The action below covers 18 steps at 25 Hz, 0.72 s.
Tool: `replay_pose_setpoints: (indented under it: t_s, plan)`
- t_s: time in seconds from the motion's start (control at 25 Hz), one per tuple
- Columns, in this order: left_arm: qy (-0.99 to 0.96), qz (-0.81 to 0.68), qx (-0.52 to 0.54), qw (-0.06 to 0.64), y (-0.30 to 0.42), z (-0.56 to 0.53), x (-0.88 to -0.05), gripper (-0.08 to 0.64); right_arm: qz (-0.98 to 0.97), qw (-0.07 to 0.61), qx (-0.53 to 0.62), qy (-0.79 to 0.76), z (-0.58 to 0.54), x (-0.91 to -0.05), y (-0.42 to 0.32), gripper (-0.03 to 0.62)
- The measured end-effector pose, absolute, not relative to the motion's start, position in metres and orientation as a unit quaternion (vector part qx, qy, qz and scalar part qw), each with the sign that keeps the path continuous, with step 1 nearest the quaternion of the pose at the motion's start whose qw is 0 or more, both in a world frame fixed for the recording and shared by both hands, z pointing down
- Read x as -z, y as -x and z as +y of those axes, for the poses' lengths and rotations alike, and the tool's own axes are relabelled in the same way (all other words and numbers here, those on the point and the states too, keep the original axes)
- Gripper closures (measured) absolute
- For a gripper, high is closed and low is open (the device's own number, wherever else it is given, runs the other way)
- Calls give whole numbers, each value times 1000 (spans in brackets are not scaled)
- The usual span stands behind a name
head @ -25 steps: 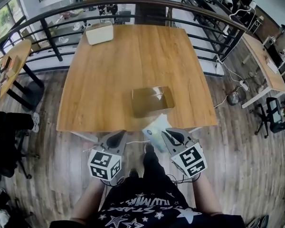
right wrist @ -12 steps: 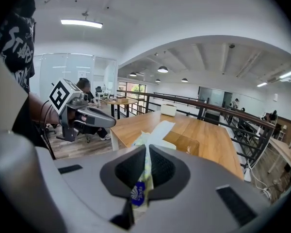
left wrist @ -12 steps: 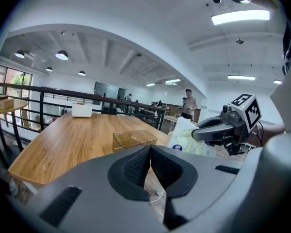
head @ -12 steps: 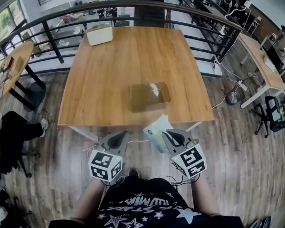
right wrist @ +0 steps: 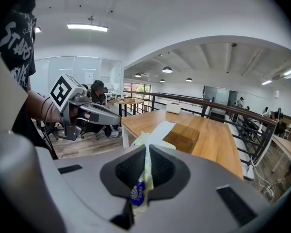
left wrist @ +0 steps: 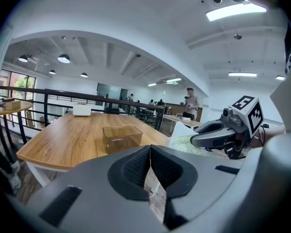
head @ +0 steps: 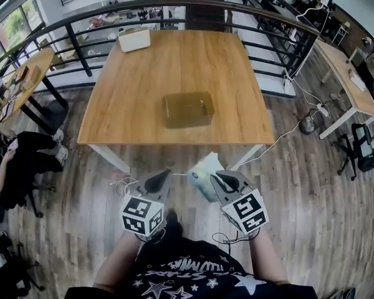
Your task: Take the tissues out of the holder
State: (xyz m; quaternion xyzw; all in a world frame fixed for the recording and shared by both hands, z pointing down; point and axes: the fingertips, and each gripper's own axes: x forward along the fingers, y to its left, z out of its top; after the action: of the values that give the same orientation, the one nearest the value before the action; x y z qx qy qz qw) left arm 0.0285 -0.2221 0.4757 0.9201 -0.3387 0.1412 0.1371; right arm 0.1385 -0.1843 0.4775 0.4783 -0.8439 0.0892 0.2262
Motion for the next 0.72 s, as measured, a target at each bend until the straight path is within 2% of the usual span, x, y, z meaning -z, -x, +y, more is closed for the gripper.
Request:
replay_pose_setpoints:
  t_s: [0.4,0.72]
  plan:
    - [-914,-357,-137,138,-56,-90,-478,545,-849,226,-89,-470,-53,-481,-174,571]
    - [-899,-385,-144,149,-44,-20,-484,545,-863,224,-95,-442,8,-485,-168,571]
